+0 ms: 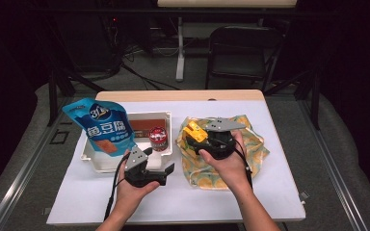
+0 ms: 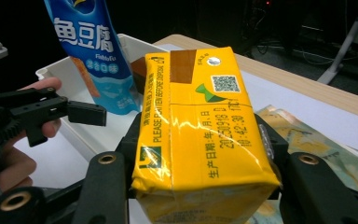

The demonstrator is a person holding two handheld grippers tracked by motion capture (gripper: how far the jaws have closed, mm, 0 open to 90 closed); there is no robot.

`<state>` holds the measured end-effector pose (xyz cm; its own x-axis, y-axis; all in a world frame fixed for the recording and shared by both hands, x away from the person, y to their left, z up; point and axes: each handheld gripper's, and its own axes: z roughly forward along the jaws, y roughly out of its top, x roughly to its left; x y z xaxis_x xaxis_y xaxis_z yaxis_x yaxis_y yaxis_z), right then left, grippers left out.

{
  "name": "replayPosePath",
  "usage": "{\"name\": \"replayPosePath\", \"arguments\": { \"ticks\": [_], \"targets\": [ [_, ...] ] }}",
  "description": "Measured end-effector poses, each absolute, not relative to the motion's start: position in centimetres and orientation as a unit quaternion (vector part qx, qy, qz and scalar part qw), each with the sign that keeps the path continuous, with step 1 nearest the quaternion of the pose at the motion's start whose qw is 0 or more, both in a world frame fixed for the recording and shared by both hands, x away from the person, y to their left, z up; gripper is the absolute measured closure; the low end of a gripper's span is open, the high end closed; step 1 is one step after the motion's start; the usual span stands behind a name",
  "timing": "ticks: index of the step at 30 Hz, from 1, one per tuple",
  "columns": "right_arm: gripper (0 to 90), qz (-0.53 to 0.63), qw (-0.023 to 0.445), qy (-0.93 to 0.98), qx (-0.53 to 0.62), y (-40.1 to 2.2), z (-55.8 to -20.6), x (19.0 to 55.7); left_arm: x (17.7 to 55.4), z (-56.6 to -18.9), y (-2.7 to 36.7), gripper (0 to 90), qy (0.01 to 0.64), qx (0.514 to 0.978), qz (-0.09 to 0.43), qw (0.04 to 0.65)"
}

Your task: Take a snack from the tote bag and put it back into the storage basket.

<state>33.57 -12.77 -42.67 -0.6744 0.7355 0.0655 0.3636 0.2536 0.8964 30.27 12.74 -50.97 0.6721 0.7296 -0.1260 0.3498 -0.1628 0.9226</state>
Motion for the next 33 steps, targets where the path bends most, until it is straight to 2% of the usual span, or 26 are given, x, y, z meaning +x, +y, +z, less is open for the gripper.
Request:
{"name": "replayPosePath", "arguments": {
  "ticks": [23, 33],
  "targets": [
    [50.6, 0.500, 0.179, 0.774, 0.345, -11.6, -42.5, 33.1, 30.9, -49.2, 8.2, 0.0, 0.330, 0.749, 0.176, 0.547],
    [50.5, 0.497, 0.175, 0.780, 0.338, -10.9, -42.5, 32.9, 31.3, -49.0, 7.6, 1.5, 0.330, 0.746, 0.176, 0.551]
  ]
}}
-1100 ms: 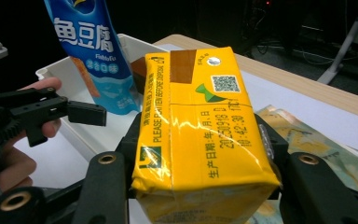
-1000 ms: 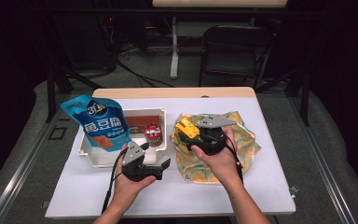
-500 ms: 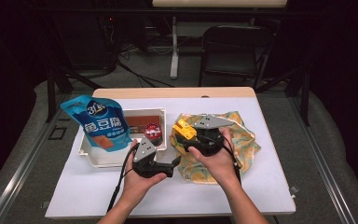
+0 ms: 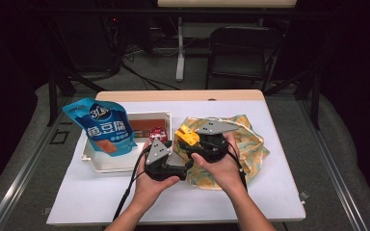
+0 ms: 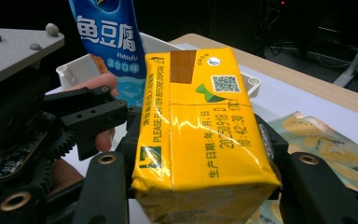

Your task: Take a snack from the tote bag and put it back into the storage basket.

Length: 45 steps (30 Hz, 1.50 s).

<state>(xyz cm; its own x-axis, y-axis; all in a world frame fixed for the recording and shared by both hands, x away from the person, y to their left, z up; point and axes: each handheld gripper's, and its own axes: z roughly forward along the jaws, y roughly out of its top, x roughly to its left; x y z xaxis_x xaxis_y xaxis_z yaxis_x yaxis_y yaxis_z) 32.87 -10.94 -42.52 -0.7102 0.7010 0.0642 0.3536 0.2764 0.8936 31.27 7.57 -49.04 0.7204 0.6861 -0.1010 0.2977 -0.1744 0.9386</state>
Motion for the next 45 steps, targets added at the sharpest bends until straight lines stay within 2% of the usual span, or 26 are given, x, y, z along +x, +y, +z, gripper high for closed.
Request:
{"name": "replayPosePath", "arguments": {
  "ticks": [11, 17, 45],
  "targets": [
    [50.5, 0.496, 0.172, 0.783, 0.334, -10.35, -42.59, 32.73, 31.68, -48.96, 7.27, 4.2, 0.329, 0.746, 0.181, 0.550],
    [50.5, 0.496, 0.169, 0.785, 0.330, -10.14, -42.44, 32.53, 31.70, -49.05, 7.03, 10.0, 0.327, 0.750, 0.196, 0.541],
    [50.1, 0.493, 0.170, 0.788, 0.328, -9.90, -42.76, 32.63, 31.50, -49.01, 7.11, 23.6, 0.324, 0.747, 0.204, 0.543]
  ]
}}
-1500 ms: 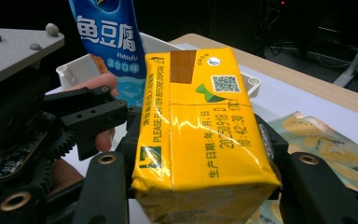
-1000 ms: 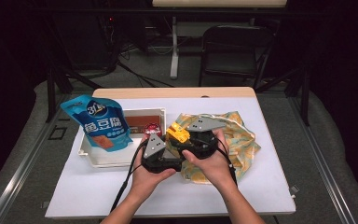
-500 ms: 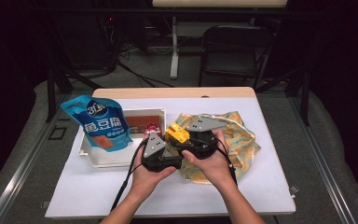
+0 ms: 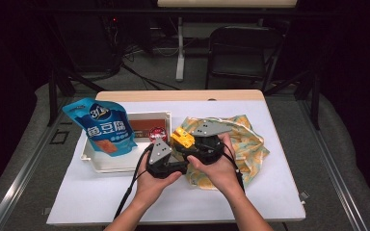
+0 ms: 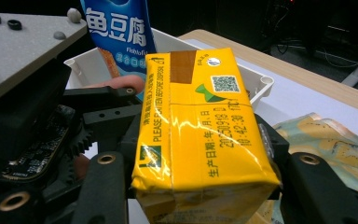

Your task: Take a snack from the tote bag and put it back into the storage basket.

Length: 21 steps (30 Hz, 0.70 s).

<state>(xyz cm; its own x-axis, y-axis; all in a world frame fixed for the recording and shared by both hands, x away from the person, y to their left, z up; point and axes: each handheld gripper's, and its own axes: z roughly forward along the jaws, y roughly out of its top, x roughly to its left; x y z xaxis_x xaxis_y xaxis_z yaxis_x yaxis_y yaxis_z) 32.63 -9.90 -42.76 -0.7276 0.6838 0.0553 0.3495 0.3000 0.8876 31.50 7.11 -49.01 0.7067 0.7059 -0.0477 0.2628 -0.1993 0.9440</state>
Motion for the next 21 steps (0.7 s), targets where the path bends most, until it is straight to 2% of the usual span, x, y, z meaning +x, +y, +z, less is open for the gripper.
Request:
{"name": "replayPosePath", "arguments": {
  "ticks": [14, 21],
  "targets": [
    [47.9, 0.498, 0.165, 0.789, 0.321, -10.01, -43.00, 32.71, 30.95, -49.01, 6.98, 29.4, 0.330, 0.745, 0.216, 0.538],
    [29.9, 0.518, 0.156, 0.778, 0.320, -10.79, -42.85, 32.71, 31.41, -49.15, 7.90, 29.7, 0.348, 0.739, 0.209, 0.537]
  ]
}}
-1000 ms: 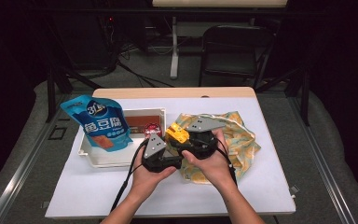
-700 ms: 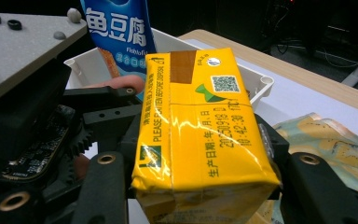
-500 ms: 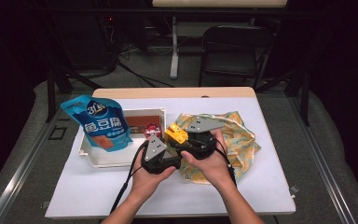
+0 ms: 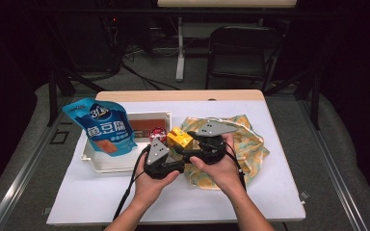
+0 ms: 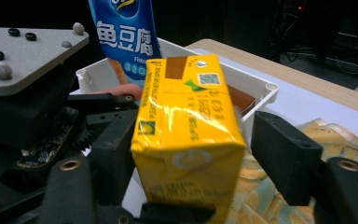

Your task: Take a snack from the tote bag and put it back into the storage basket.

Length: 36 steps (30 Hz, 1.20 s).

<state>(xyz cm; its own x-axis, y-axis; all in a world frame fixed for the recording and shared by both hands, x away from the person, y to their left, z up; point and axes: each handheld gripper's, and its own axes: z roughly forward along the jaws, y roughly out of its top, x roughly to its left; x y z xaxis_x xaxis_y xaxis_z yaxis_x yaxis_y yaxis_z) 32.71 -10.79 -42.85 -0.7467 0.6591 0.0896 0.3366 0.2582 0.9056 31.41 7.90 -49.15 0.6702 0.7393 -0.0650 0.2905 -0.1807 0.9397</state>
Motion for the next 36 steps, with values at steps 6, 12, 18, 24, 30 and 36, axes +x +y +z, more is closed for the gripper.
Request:
{"name": "replayPosePath", "arguments": {
  "ticks": [6, 12, 18, 24, 30, 36],
  "targets": [
    [27.1, 0.525, 0.157, 0.773, 0.319, -11.2, -42.6, 32.5, 31.5, -49.2, 8.4, 29.7, 0.356, 0.735, 0.211, 0.537],
    [26.5, 0.530, 0.155, 0.771, 0.318, -11.5, -42.5, 32.3, 31.4, -49.1, 8.8, 29.6, 0.356, 0.735, 0.215, 0.535],
    [25.9, 0.536, 0.156, 0.767, 0.317, -11.6, -42.4, 32.2, 31.5, -49.2, 9.1, 29.6, 0.360, 0.734, 0.217, 0.533],
    [26.1, 0.545, 0.160, 0.757, 0.323, -12.4, -42.0, 32.0, 31.7, -49.5, 9.8, 29.7, 0.372, 0.730, 0.218, 0.530],
    [26.2, 0.540, 0.164, 0.756, 0.330, -13.1, -42.1, 32.1, 31.7, -49.6, 10.5, 29.6, 0.379, 0.726, 0.221, 0.529],
    [26.2, 0.535, 0.165, 0.757, 0.337, -13.8, -42.7, 32.1, 31.8, -49.6, 11.3, 29.6, 0.386, 0.721, 0.227, 0.529]
  ]
}}
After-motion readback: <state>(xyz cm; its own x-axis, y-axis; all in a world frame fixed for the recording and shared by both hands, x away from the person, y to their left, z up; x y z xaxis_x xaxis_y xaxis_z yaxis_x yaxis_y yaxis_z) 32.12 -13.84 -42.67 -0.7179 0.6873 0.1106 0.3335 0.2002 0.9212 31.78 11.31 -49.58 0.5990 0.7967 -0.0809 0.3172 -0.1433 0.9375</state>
